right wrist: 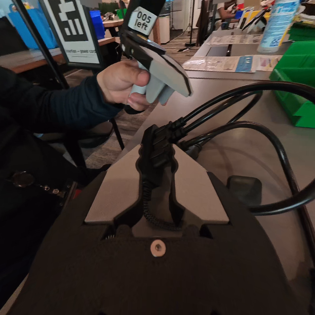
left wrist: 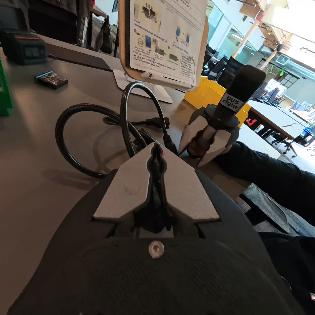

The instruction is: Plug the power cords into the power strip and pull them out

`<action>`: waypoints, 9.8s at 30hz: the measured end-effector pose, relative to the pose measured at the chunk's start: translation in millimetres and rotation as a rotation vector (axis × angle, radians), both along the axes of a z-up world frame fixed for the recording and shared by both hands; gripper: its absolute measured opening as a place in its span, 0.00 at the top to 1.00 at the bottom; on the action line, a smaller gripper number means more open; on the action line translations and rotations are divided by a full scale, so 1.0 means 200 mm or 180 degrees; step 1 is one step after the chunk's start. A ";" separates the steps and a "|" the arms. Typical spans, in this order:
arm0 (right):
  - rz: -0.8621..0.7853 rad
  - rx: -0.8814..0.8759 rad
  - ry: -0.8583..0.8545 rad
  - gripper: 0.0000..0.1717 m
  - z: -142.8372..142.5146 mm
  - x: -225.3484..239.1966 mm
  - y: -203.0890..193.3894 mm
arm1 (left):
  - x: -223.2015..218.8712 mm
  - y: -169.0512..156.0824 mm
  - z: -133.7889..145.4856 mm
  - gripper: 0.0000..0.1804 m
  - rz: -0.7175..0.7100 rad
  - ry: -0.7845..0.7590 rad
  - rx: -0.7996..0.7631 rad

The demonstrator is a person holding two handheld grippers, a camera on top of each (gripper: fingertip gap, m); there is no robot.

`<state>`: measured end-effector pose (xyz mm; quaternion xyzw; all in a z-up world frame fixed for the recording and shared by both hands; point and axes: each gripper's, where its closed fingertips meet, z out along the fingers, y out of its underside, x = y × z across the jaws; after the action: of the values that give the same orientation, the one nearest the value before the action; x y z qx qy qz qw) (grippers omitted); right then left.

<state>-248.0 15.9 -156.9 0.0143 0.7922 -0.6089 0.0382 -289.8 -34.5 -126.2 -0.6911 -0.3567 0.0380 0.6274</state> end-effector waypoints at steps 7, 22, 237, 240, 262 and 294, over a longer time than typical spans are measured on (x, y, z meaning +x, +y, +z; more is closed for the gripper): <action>-0.0269 -0.0036 0.0151 0.83 0.00 -0.06 0.01 | 0.07 0.07 0.04 1.00 -0.0235 0.0059 0.0015; -0.0965 -0.0083 -0.0018 0.81 0.00 -0.23 0.13 | 0.08 -0.22 -0.02 0.80 -0.0049 0.0049 -0.0776; 0.0074 -0.1342 -0.0440 0.77 0.75 0.16 0.30 | 0.12 0.20 -0.07 0.96 -0.0310 0.1086 -0.0529; 0.0397 -0.0768 -0.0424 0.75 0.66 0.38 0.15 | 0.13 0.21 -0.07 0.96 -0.0367 0.1008 -0.0486; -0.1164 0.0556 -0.0237 0.81 -0.01 0.05 -0.02 | 0.27 0.28 -0.11 0.95 -0.0739 0.0913 -0.0872; -0.0392 0.0097 -0.0706 0.88 0.10 0.18 0.00 | 0.46 0.44 -0.23 0.89 -0.1656 0.0768 -0.0674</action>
<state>-211.6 15.9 -136.7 0.1307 0.7898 -0.5927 0.0878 -197.4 52.9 -172.4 -0.8113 -0.0847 -0.0051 0.5784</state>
